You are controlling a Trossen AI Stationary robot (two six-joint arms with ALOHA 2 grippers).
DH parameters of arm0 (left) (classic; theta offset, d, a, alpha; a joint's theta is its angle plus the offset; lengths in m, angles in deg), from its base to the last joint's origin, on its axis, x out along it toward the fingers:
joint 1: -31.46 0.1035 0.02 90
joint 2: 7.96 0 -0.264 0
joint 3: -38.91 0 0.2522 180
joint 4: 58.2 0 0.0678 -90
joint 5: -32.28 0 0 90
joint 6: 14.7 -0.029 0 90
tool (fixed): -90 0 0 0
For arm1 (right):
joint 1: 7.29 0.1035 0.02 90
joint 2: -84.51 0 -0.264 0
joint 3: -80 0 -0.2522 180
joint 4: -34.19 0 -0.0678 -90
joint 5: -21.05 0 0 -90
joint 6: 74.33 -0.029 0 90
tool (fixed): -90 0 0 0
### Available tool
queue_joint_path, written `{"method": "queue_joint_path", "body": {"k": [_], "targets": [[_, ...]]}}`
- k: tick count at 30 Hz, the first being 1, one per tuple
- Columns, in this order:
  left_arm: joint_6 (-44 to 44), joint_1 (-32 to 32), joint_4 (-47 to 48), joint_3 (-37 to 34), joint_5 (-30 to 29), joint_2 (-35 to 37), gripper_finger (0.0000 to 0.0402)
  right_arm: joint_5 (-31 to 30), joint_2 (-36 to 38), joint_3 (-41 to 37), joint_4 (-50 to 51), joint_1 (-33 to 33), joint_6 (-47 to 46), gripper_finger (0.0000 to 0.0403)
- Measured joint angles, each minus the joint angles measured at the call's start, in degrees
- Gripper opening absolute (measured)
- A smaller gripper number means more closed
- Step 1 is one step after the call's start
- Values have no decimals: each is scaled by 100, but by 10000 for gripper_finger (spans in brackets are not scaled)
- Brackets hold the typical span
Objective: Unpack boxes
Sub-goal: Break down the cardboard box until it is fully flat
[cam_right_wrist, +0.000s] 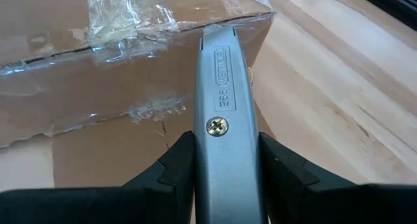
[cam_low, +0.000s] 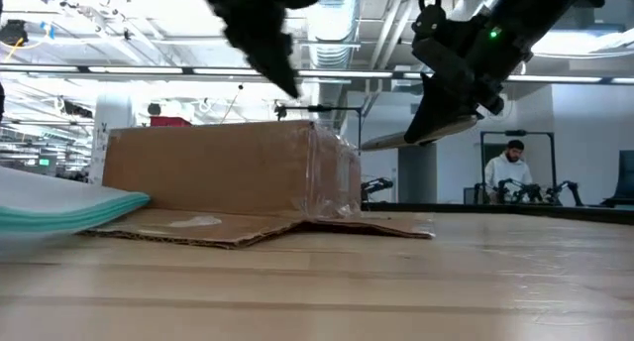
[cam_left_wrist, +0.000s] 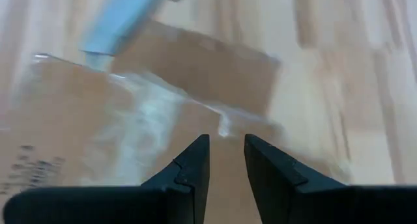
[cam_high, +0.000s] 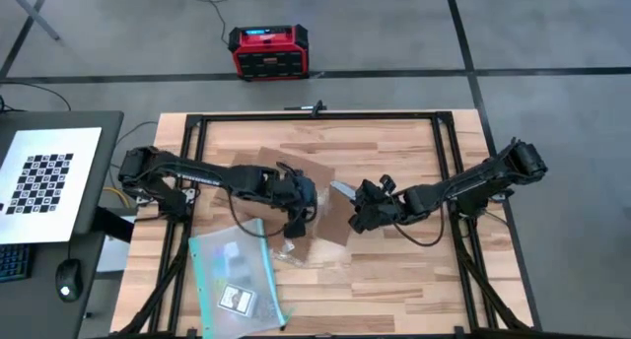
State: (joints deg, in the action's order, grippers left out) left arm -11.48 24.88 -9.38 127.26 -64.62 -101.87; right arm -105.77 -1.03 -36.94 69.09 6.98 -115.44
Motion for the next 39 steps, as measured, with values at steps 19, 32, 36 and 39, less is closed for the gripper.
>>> {"method": "queue_joint_path", "body": {"k": [19,32,36,39], "targets": [[-648,-892,253,-642,-923,6,82,503,0,2,-378,-282,669,119],[-1173,-672,-654,-1093,-1119,13,82,553,-2,-4,-424,-293,804,119],[-1108,-522,-677,-1093,-1072,13,82,630,-2,-4,-469,-289,898,119],[-1069,-446,-733,-1098,-1062,13,82,718,-2,-9,-489,-289,1068,119]]}}
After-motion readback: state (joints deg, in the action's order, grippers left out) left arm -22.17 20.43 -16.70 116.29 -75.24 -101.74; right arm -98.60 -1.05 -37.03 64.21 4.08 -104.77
